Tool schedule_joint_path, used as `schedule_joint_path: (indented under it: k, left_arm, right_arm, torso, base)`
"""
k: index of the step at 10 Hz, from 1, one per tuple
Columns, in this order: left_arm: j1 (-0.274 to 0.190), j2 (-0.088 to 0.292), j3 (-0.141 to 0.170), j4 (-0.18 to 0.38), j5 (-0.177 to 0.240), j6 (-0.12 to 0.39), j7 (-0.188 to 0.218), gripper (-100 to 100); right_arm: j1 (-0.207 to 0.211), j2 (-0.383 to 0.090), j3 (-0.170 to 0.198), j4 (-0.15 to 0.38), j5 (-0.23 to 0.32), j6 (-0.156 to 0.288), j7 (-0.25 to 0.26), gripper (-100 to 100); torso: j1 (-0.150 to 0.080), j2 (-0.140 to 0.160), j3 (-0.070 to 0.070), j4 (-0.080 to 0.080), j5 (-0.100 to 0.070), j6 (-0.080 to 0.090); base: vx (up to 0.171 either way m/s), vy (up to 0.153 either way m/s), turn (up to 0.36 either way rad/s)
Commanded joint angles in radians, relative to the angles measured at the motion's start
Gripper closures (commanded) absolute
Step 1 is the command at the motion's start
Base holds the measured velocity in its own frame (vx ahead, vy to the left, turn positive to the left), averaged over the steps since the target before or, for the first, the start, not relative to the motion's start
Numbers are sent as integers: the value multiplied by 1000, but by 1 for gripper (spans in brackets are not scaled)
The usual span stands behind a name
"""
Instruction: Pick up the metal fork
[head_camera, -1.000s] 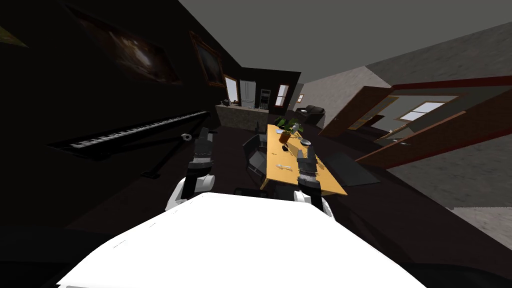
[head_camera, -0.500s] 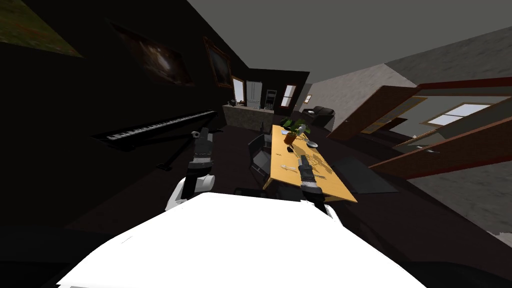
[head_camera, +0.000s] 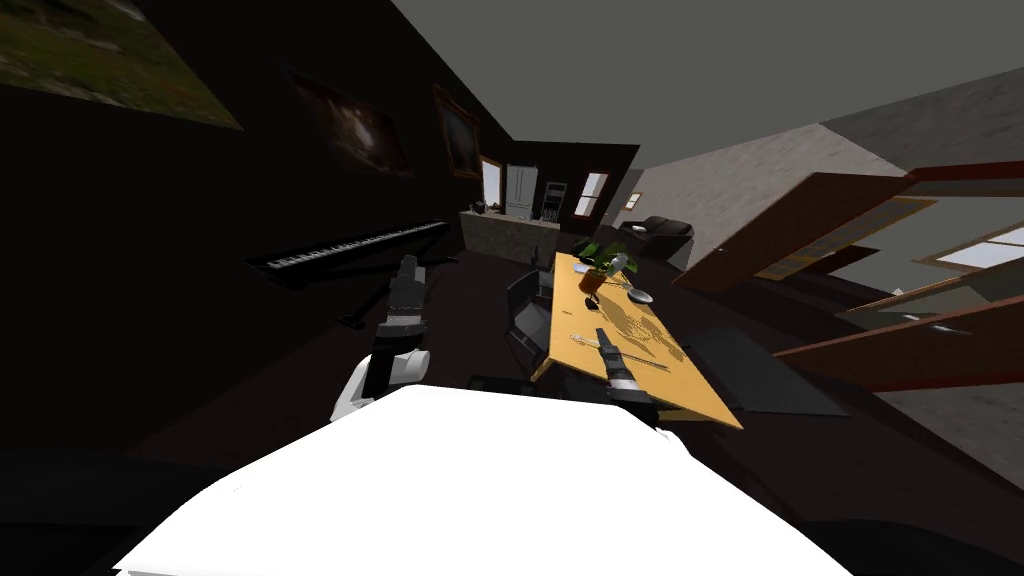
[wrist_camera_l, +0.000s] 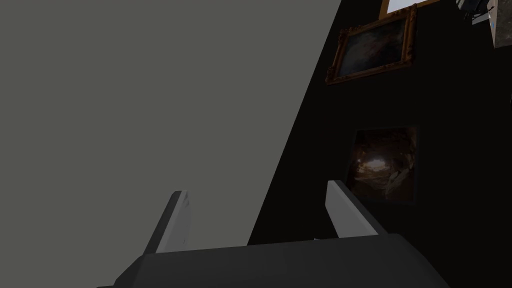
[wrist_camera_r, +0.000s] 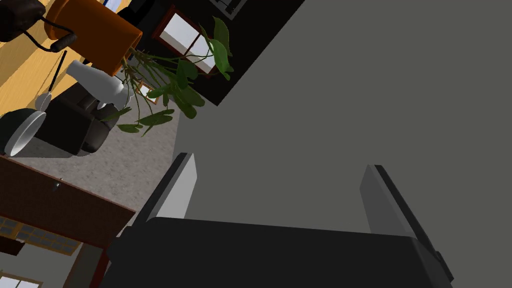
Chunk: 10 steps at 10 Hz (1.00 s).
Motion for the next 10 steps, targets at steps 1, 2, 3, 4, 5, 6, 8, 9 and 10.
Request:
schedule_joint_path:
  k: [1,2,3,4,5,6,8,9,10]
  left_arm:
    - [0,0,0,0,0,0,0,0]
    - [0,0,0,0,0,0,0,0]
    - [0,0,0,0,0,0,0,0]
    - [0,0,0,0,0,0,0,0]
    - [0,0,0,0,0,0,0,0]
    - [0,0,0,0,0,0,0,0]
    - [0,0,0,0,0,0,0,0]
    - [0,0,0,0,0,0,0,0]
    - [0,0,0,0,0,0,0,0]
  right_arm:
    - [4,-24,-18,38,4,2,9,-100]
    - [21,-42,-27,73,25,9,35,-100]
    - [38,-61,-34,103,47,16,61,-100]
    - [38,-61,-34,117,47,16,61,-100]
    - [53,-80,-40,143,72,22,87,-100]
    - [53,-80,-40,159,72,22,87,-100]
    - [68,-99,-43,202,98,27,113,-100]
    - [82,-118,-45,241,127,33,137,-100]
    - [94,-138,-45,271,158,38,162,-100]
  torso:
    - [0,0,0,0,0,0]
    - [-1,0,0,0,0,0]
    - [-1,0,0,0,0,0]
    - [0,-1,-1,0,0,0]
    - [0,-1,-1,0,0,0]
    - [0,-2,-1,0,0,0]
    - [-1,-2,-1,0,0,0]
    - [-1,-2,-1,0,0,0]
    - [-1,-3,-2,0,0,0]
  base:
    - [-3,30,76]
    - [0,35,159]
    - [17,44,228]
    - [19,31,62]
    - [16,40,134]
    - [14,27,85]
    - [26,23,117]
    - [38,29,168]
    - [61,28,223]
